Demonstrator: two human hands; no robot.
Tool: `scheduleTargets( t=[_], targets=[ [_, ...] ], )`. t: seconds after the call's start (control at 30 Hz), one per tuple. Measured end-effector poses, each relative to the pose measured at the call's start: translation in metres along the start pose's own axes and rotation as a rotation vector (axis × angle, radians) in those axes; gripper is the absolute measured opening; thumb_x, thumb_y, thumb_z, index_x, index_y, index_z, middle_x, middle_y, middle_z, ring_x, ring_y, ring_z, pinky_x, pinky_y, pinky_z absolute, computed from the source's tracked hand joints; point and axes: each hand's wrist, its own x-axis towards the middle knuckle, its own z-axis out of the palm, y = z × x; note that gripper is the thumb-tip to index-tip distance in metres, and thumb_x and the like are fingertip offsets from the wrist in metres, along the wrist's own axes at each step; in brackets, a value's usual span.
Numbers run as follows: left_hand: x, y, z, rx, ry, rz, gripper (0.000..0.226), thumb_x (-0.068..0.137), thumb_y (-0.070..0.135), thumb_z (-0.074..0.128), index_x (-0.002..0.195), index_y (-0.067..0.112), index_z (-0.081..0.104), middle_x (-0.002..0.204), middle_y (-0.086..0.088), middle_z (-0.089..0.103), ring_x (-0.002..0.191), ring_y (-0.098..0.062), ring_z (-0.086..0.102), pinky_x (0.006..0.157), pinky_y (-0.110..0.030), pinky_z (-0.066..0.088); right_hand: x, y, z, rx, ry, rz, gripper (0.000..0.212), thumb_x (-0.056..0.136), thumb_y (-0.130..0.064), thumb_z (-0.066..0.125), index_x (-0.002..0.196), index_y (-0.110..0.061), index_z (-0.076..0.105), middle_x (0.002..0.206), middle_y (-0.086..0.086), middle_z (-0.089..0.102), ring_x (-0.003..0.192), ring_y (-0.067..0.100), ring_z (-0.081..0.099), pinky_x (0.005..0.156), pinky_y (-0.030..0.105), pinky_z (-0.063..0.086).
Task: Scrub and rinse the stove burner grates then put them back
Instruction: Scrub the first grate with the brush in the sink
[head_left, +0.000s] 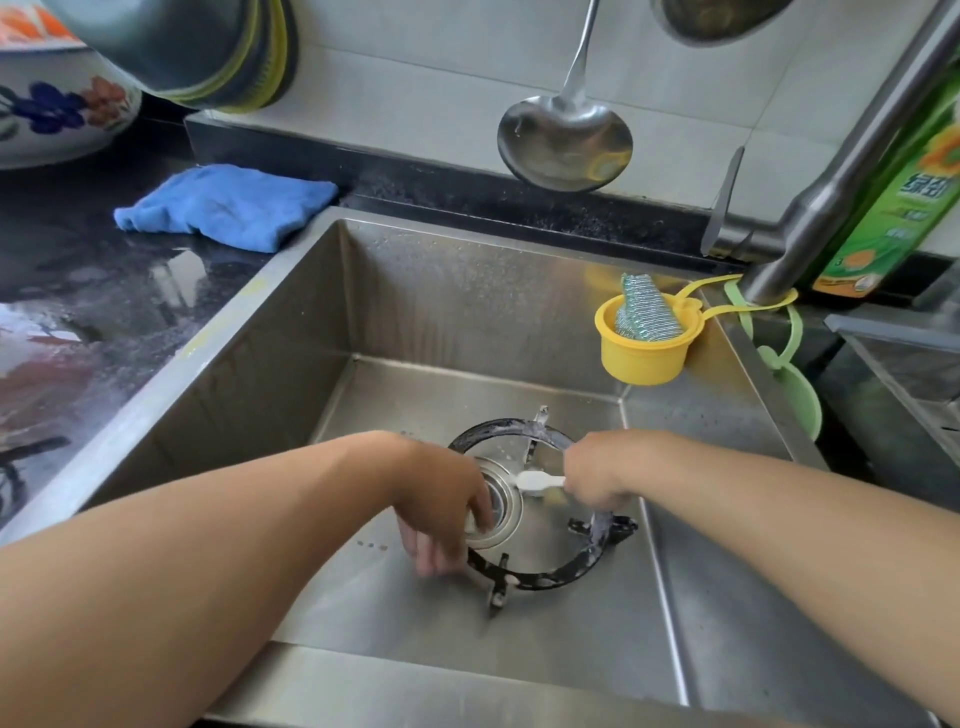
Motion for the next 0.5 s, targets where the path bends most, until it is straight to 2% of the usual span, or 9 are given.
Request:
scheduleTargets(
  t=[0.03, 0.07, 0.17, 0.2, 0.27, 0.33, 0.4, 0.43, 0.5],
  targets=[
    [-0.002, -0.003, -0.005, 0.076, 0.077, 0.001, 0.046, 0.089, 0.015, 0.073, 0.133, 0.023, 0.062, 0.08, 0.0, 0.076, 0.061, -0.012, 0.07, 0.08, -0.032, 0.063, -0.002, 0.005, -0.004, 0.018, 0.014, -0.007, 0.034, 0.101, -0.01, 0.049, 0.132, -0.004, 0.06, 0.094, 0.009, 0.059, 0.075, 0.027, 0.056, 0.057, 0.03, 0.042],
    [-0.005, -0.007, -0.01, 0.151, 0.156, -0.001, 0.044, 0.087, 0.022, 0.076, 0.13, 0.026, 0.066, 0.085, 0.002, 0.074, 0.069, -0.014, 0.071, 0.084, -0.034, 0.062, -0.002, 0.013, -0.008, 0.075, 0.049, 0.013, 0.033, 0.102, -0.011, 0.045, 0.131, -0.004, 0.061, 0.092, 0.009, 0.058, 0.073, 0.027, 0.053, 0.056, 0.03, 0.041],
    [-0.011, -0.012, -0.015, 0.351, 0.292, -0.023, 0.051, 0.08, 0.043, 0.082, 0.128, 0.037, 0.067, 0.118, 0.004, 0.06, 0.103, -0.019, 0.057, 0.089, -0.032, 0.052, -0.009, 0.036, -0.019, 0.108, 0.09, 0.022, 0.027, 0.108, -0.021, 0.036, 0.107, -0.009, 0.06, 0.086, 0.007, 0.053, 0.078, 0.028, 0.049, 0.057, 0.032, 0.037],
    [-0.011, -0.01, -0.015, 0.399, 0.308, -0.03, 0.056, 0.078, 0.049, 0.082, 0.131, 0.041, 0.064, 0.125, 0.002, 0.049, 0.113, -0.021, 0.049, 0.09, -0.033, 0.049, -0.011, 0.039, -0.017, 0.113, 0.068, 0.039, 0.028, 0.109, -0.023, 0.035, 0.103, -0.01, 0.06, 0.09, 0.008, 0.054, 0.075, 0.027, 0.049, 0.058, 0.032, 0.037],
    [-0.007, -0.009, -0.011, 0.457, 0.283, -0.047, 0.063, 0.077, 0.053, 0.082, 0.136, 0.046, 0.058, 0.133, 0.0, 0.037, 0.125, -0.024, 0.038, 0.092, -0.035, 0.045, -0.023, 0.033, -0.015, 0.032, -0.064, 0.087, 0.03, 0.108, -0.022, 0.039, 0.112, -0.005, 0.064, 0.1, 0.01, 0.057, 0.066, 0.024, 0.048, 0.051, 0.029, 0.035],
    [-0.004, -0.009, -0.007, 0.476, 0.198, -0.081, 0.067, 0.079, 0.051, 0.081, 0.141, 0.044, 0.056, 0.135, -0.002, 0.047, 0.124, -0.026, 0.048, 0.094, -0.033, 0.046, -0.027, 0.029, -0.008, -0.037, -0.123, 0.123, 0.032, 0.107, -0.021, 0.044, 0.125, -0.001, 0.063, 0.115, 0.013, 0.064, 0.076, 0.025, 0.055, 0.05, 0.028, 0.034],
    [-0.006, -0.008, -0.006, 0.443, 0.188, -0.109, 0.064, 0.082, 0.046, 0.08, 0.141, 0.037, 0.058, 0.128, -0.002, 0.062, 0.113, -0.024, 0.061, 0.086, -0.028, 0.048, -0.024, 0.034, -0.008, -0.016, -0.085, 0.163, 0.034, 0.106, -0.019, 0.043, 0.13, -0.001, 0.06, 0.125, 0.013, 0.063, 0.096, 0.029, 0.061, 0.057, 0.029, 0.039],
    [-0.008, -0.007, -0.007, 0.429, 0.205, -0.122, 0.062, 0.083, 0.043, 0.08, 0.141, 0.033, 0.059, 0.127, -0.001, 0.065, 0.112, -0.023, 0.063, 0.083, -0.027, 0.047, -0.022, 0.037, -0.008, 0.035, -0.038, 0.189, 0.034, 0.105, -0.02, 0.043, 0.129, -0.003, 0.06, 0.122, 0.012, 0.063, 0.098, 0.03, 0.062, 0.062, 0.029, 0.042],
    [-0.014, -0.004, -0.01, 0.432, 0.208, -0.167, 0.058, 0.086, 0.042, 0.079, 0.139, 0.027, 0.061, 0.128, 0.0, 0.066, 0.11, -0.022, 0.063, 0.08, -0.026, 0.045, -0.018, 0.039, -0.008, 0.111, 0.042, 0.218, 0.032, 0.104, -0.023, 0.045, 0.126, -0.006, 0.061, 0.104, 0.007, 0.06, 0.09, 0.028, 0.058, 0.069, 0.031, 0.045]
  ],
)
